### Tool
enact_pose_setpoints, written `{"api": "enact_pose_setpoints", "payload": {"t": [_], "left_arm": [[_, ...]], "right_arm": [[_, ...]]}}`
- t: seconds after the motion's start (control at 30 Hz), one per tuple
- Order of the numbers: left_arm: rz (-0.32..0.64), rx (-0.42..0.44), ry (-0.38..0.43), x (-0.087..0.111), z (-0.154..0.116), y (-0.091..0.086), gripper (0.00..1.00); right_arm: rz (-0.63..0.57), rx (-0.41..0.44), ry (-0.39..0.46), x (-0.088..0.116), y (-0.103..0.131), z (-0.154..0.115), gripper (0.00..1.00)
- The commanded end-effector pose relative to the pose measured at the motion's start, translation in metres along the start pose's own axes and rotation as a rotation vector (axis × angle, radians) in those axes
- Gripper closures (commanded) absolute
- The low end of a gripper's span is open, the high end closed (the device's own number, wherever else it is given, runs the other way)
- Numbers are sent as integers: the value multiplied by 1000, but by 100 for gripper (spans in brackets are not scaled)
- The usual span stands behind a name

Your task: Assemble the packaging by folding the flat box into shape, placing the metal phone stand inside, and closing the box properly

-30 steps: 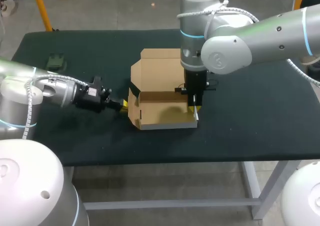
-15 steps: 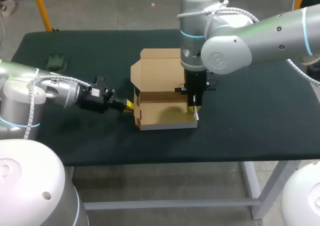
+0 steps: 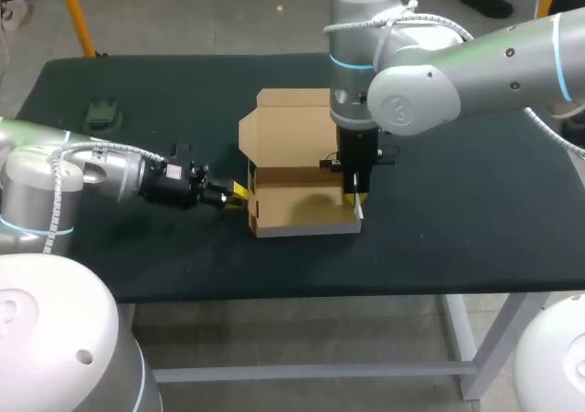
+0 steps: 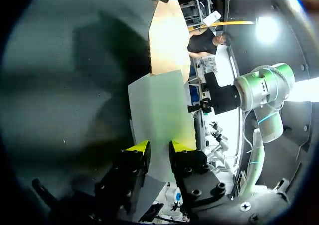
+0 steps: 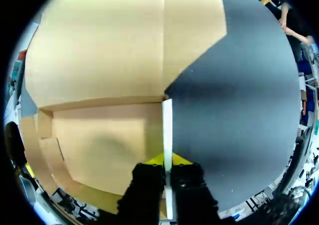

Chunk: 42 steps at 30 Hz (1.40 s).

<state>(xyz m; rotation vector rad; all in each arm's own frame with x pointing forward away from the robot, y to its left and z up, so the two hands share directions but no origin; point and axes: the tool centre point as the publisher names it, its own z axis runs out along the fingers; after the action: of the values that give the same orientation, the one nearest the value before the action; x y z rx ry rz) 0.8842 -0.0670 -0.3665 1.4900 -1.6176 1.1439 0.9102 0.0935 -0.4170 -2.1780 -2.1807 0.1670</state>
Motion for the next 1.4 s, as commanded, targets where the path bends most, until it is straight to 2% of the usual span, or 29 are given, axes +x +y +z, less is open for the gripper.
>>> {"api": "enact_pose_setpoints", "payload": {"t": [0.03,0.47,0.8,1.2,1.4], "left_arm": [[-5,-13,16,-3,3,-1,69],[-11,-27,9,2,12,-2,71],[-18,-22,-58,3,17,-3,67],[-12,-24,-88,5,19,-6,65],[-7,-48,-133,6,22,-7,62]], "right_arm": [[0,3,-2,1,1,0,100],[0,3,-2,1,1,0,100],[0,3,-2,1,1,0,100],[0,3,-2,1,1,0,100],[0,3,-2,1,1,0,100]]}}
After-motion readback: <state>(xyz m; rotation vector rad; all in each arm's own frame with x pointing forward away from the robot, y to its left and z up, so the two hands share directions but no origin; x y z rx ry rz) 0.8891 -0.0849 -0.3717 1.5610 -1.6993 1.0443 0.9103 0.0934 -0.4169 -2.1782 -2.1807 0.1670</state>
